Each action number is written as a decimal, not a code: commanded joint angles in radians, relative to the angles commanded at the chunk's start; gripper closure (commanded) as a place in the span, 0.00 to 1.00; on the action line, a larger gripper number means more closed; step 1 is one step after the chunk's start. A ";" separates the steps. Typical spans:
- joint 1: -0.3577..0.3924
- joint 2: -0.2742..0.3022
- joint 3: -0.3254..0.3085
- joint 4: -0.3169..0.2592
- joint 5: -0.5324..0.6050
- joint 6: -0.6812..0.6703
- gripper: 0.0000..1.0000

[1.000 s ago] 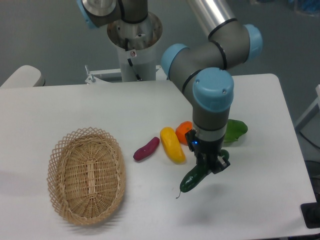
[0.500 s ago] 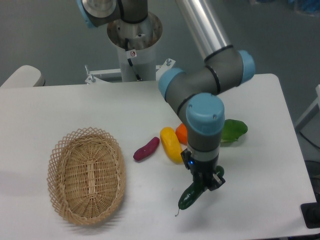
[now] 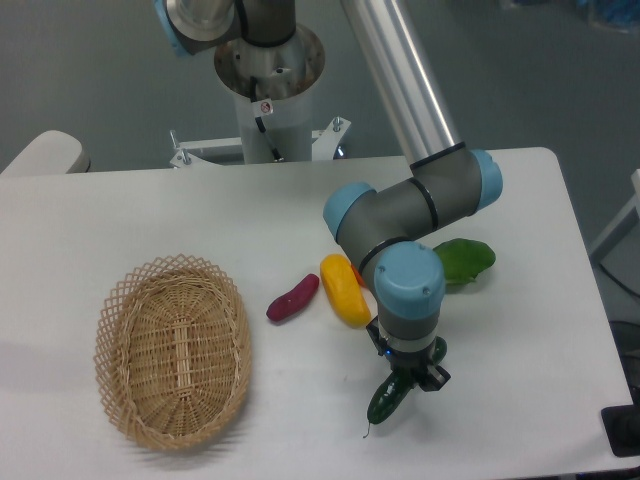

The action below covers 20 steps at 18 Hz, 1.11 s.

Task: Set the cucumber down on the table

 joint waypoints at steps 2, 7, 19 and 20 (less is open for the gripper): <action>-0.002 -0.002 -0.005 0.000 0.002 -0.002 0.74; -0.002 -0.002 -0.015 0.000 -0.002 -0.002 0.68; 0.003 0.075 0.032 0.000 -0.003 -0.003 0.00; 0.003 0.086 0.038 0.002 -0.006 0.000 0.00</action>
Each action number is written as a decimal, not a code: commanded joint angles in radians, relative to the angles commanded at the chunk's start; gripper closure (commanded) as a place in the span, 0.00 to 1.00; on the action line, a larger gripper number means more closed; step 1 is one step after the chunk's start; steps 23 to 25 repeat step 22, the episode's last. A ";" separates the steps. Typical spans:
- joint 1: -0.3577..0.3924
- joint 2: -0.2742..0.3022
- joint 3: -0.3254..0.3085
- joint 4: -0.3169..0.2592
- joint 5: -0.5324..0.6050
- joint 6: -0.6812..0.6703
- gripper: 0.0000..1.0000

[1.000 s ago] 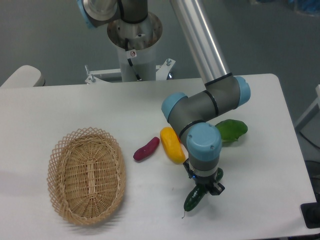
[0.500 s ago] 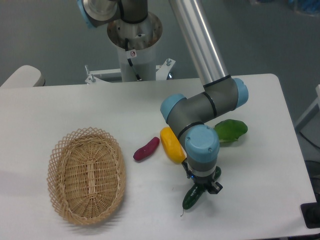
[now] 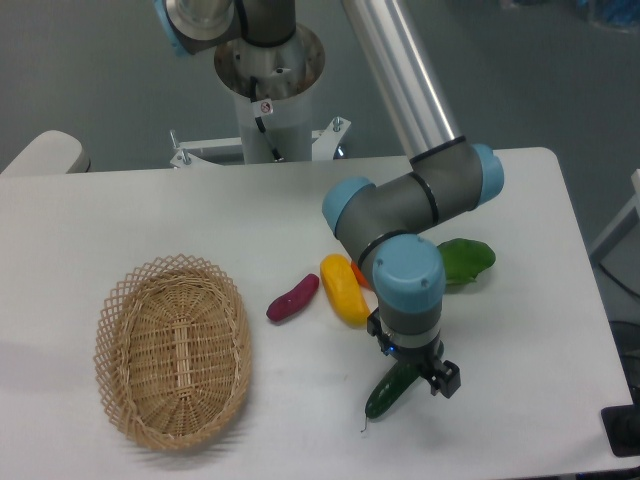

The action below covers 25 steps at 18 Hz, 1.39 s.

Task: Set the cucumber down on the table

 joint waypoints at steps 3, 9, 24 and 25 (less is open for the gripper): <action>0.012 0.035 0.026 -0.003 -0.003 0.015 0.00; 0.104 0.084 0.052 -0.067 -0.018 0.230 0.00; 0.229 0.177 0.032 -0.181 -0.140 0.545 0.00; 0.229 0.177 0.032 -0.181 -0.140 0.545 0.00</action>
